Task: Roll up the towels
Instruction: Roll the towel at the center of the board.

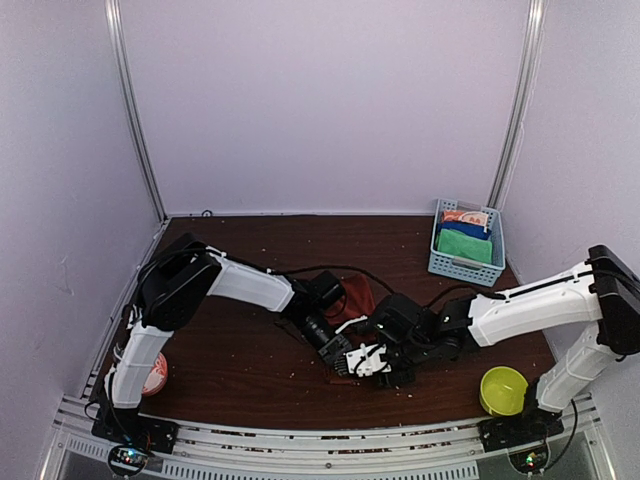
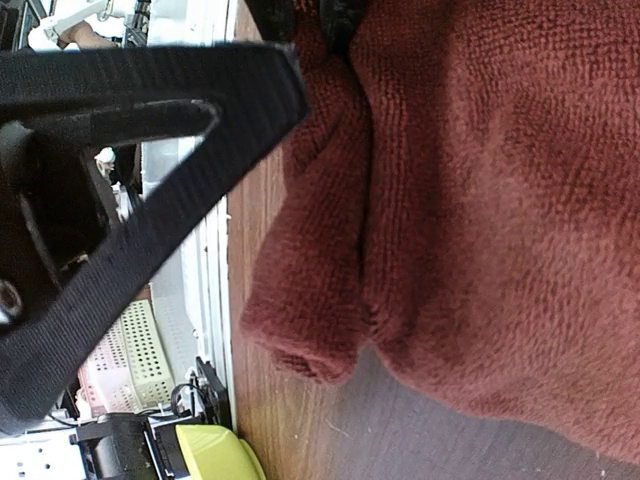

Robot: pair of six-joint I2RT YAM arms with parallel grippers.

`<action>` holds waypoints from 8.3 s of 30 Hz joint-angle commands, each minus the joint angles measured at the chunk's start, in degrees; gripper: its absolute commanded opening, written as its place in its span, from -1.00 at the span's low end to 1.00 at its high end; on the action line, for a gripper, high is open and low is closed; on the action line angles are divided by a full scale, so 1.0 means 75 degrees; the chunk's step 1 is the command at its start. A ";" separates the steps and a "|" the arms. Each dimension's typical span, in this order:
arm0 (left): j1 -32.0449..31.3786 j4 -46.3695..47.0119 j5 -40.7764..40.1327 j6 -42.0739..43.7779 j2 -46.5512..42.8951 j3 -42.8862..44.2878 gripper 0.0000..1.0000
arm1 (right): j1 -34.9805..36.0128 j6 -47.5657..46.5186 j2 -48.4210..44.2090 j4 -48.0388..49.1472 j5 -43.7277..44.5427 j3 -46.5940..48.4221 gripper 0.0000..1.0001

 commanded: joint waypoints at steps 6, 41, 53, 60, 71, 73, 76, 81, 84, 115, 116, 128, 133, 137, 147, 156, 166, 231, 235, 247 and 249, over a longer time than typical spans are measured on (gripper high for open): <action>-0.0025 -0.0570 -0.0974 0.0260 0.0255 -0.0293 -0.87 | 0.0029 -0.0027 0.0854 0.0096 0.0085 0.0049 -0.24; -0.1840 0.1336 -0.7791 0.2756 -0.5955 -0.3645 0.04 | -0.2374 0.0096 0.6265 -0.6150 -0.6109 0.5068 -1.00; -0.2219 0.0287 -0.6989 0.3311 -0.3253 -0.2213 -0.04 | -0.2386 0.0072 0.6317 -0.6205 -0.6183 0.5126 -1.00; -0.2378 0.0543 -0.7261 0.3211 -0.2819 -0.2116 -0.26 | -0.2384 0.0077 0.6306 -0.6206 -0.6242 0.5147 -1.00; -0.2499 0.0589 -0.8044 0.2925 -0.3060 -0.2016 -0.17 | -0.2379 0.0053 0.6316 -0.6198 -0.6294 0.5099 -1.00; -0.2535 0.0576 -0.8163 0.2913 -0.3155 -0.2078 -0.19 | -0.2383 0.0035 0.6313 -0.6218 -0.6308 0.5091 -1.00; -0.2590 0.0510 -0.8254 0.2883 -0.3217 -0.2131 -0.35 | -0.2384 0.0010 0.6313 -0.6240 -0.6313 0.5091 -1.00; -0.2595 0.0383 -0.8144 0.2791 -0.2923 -0.2004 -0.67 | -0.2383 -0.0008 0.6322 -0.6251 -0.6324 0.5103 -1.00; -0.2592 0.0387 -0.8020 0.2750 -0.2816 -0.1913 -0.81 | -0.2386 -0.0115 0.6285 -0.6377 -0.6376 0.5130 -1.00; -0.0779 -0.0373 -0.2067 0.1851 -0.1217 -0.1363 -1.00 | -0.3871 0.1867 0.3831 -0.4521 -0.3496 0.6194 -0.53; -0.0706 -0.0448 -0.1783 0.1756 -0.1075 -0.1259 -1.00 | -0.4031 0.1969 0.3519 -0.4520 -0.3453 0.6219 -0.51; -0.0150 0.0131 0.0037 0.0519 -0.0203 -0.1434 -1.00 | -0.4680 0.0773 -0.0949 -0.4866 -0.5463 0.4859 -0.32; -0.0012 0.0015 0.0167 0.0446 0.0230 -0.1286 -1.00 | -0.1844 -0.0021 -0.1713 -0.4689 -0.3356 0.3318 -0.23; 0.0033 -0.0146 0.0095 0.0499 0.0348 -0.1147 -1.00 | -0.0575 0.0247 -0.1569 -0.3518 -0.1531 0.1866 0.00; 0.0034 -0.0303 -0.0215 0.0518 0.0383 -0.1138 -1.00 | 0.0460 0.0323 -0.0290 -0.1283 -0.0187 0.0789 0.14; 0.0033 -0.0499 -0.0308 0.0654 0.0436 -0.0996 -1.00 | 0.0705 0.0135 0.0758 -0.0882 0.0018 0.0749 -0.31; 0.0414 -0.0605 -0.2108 0.1197 -0.1418 -0.1338 -0.39 | 0.0571 0.0254 0.0988 -0.1800 -0.0850 0.1005 -0.82; -0.1980 -0.0443 -0.5629 0.2723 -0.2403 -0.0948 -1.00 | -0.4366 0.0863 0.2208 -0.6662 -0.3625 0.7066 -0.41; -0.1478 -0.0825 -0.4359 0.2377 -0.1900 -0.0500 -1.00 | -0.5074 0.1302 0.0945 -0.5949 -0.2943 0.7362 -0.32; -0.0482 -0.0638 -0.1557 0.1262 -0.0677 -0.0474 -1.00 | -0.4370 -0.0663 -0.2032 -0.6811 -0.5315 0.5009 -0.20; -0.0351 -0.0400 -0.1391 0.1035 -0.0621 -0.0679 -1.00 | -0.4069 -0.1251 -0.2092 -0.7124 -0.5271 0.4584 -0.24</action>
